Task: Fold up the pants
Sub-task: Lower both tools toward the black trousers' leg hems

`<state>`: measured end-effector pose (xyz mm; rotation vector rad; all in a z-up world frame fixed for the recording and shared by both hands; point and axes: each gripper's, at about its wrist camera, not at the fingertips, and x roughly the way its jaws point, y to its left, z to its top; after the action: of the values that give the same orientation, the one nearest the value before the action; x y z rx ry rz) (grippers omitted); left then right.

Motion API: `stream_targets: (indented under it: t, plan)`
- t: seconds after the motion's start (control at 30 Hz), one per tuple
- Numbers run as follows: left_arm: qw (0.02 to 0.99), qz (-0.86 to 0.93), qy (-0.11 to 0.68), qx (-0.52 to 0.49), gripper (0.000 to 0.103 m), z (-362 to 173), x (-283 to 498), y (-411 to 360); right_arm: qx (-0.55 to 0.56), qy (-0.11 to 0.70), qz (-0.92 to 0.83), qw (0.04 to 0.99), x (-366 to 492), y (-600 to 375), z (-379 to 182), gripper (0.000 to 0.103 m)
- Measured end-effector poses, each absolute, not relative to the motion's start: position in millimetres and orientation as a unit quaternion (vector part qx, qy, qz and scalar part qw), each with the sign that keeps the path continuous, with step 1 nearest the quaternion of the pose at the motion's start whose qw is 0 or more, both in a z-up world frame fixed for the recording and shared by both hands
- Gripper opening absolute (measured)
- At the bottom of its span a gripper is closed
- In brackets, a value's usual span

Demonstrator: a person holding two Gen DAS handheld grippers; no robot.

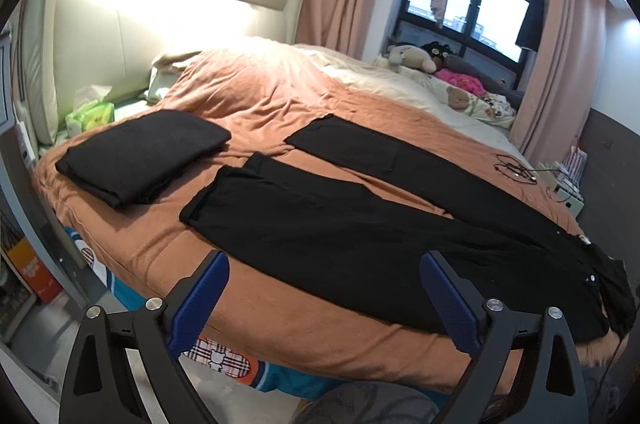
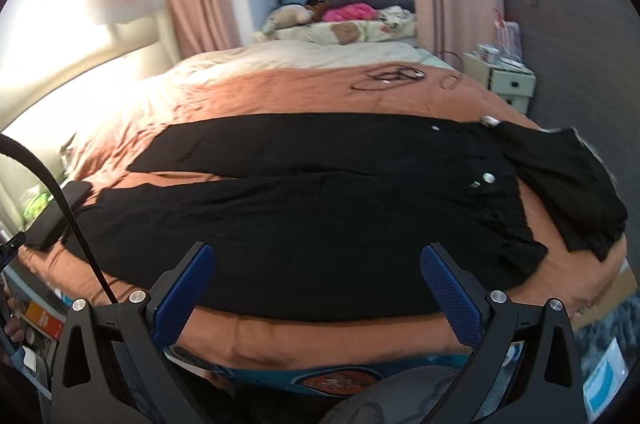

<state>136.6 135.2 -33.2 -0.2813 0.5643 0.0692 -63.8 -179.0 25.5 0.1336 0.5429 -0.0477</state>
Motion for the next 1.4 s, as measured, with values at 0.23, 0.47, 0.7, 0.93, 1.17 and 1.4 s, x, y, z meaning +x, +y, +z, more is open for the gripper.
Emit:
stream_targets:
  t: [0.23, 0.47, 0.7, 0.93, 1.17, 1.4]
  plan:
    - [0.937, 0.046, 0.301, -0.17, 0.089, -50, 164, 159, 0.086, 0.284, -0.063, 0.953, -66, -197, 28, 0.103]
    - [0.911, 0.061, 0.346, -0.216, 0.07, -76, 195, 183, 0.117, 0.306, -0.093, 0.94, -63, -219, 26, 0.103]
    - [0.884, 0.078, 0.376, -0.267, 0.063, -103, 217, 206, 0.172, 0.344, -0.117, 0.916, -50, -246, 16, 0.096]
    - [0.858, 0.081, 0.398, -0.314, 0.061, -128, 237, 219, 0.239, 0.362, -0.134, 0.891, -43, -289, 9, 0.095]
    - [0.836, 0.097, 0.407, -0.354, 0.059, -146, 245, 233, 0.3, 0.373, -0.131, 0.868, -35, -323, -4, 0.095]
    - [0.831, 0.093, 0.395, -0.38, 0.059, -152, 252, 243, 0.362, 0.385, -0.114, 0.841, -12, -364, -25, 0.08]
